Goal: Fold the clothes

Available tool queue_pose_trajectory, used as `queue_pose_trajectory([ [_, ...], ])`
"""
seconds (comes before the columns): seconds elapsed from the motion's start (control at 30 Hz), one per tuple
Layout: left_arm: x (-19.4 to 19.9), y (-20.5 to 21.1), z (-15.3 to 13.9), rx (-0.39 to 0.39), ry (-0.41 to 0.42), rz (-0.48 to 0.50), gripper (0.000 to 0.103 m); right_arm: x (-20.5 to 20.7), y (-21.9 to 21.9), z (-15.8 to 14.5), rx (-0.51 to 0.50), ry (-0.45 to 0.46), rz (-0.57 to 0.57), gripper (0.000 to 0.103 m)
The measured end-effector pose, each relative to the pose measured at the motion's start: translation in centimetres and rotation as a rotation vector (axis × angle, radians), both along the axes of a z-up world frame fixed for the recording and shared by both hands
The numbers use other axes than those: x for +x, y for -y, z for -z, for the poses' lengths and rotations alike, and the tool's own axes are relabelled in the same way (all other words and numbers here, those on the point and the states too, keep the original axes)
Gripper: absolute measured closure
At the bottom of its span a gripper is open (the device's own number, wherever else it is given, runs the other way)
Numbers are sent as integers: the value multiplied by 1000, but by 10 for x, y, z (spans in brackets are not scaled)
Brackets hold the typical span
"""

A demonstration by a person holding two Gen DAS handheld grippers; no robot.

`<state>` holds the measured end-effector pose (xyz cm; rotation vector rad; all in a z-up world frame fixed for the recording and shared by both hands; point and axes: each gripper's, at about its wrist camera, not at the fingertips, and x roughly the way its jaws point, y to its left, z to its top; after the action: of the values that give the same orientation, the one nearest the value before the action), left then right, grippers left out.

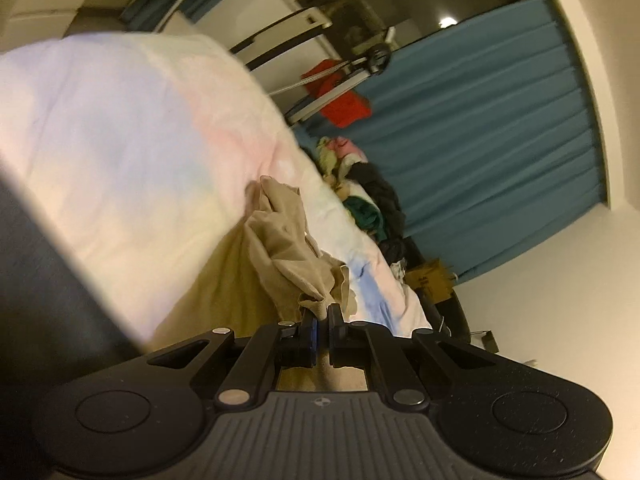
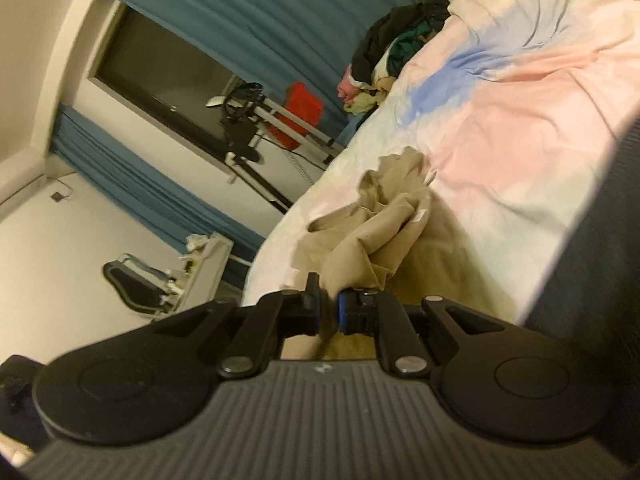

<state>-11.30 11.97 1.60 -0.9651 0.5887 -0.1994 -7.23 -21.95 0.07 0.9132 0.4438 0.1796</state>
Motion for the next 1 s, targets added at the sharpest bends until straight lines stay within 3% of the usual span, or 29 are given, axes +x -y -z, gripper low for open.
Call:
queue_pose_trajectory([
  [0.13, 4, -10, 5, -69, -33, -17, 98, -5, 0, -6, -34, 10, 23, 92],
  [0.33, 65, -13, -11, -52, -17, 2, 98, 34, 5, -15, -20, -14, 34, 92],
  [0.47, 141, -1, -27, 21, -37, 10, 97, 92, 7, -28, 3, -42, 49, 91],
  [0.6, 212, 9, -32, 114, -87, 2, 97, 160, 4, -28, -40, -90, 62, 91],
  [0.77, 274, 17, -10, 174, -122, 5, 97, 233, 7, -6, -15, -194, 61, 91],
  [1.0, 314, 8, 36, 175, -114, 11, 97, 280, 22, 38, 53, -257, 13, 90],
])
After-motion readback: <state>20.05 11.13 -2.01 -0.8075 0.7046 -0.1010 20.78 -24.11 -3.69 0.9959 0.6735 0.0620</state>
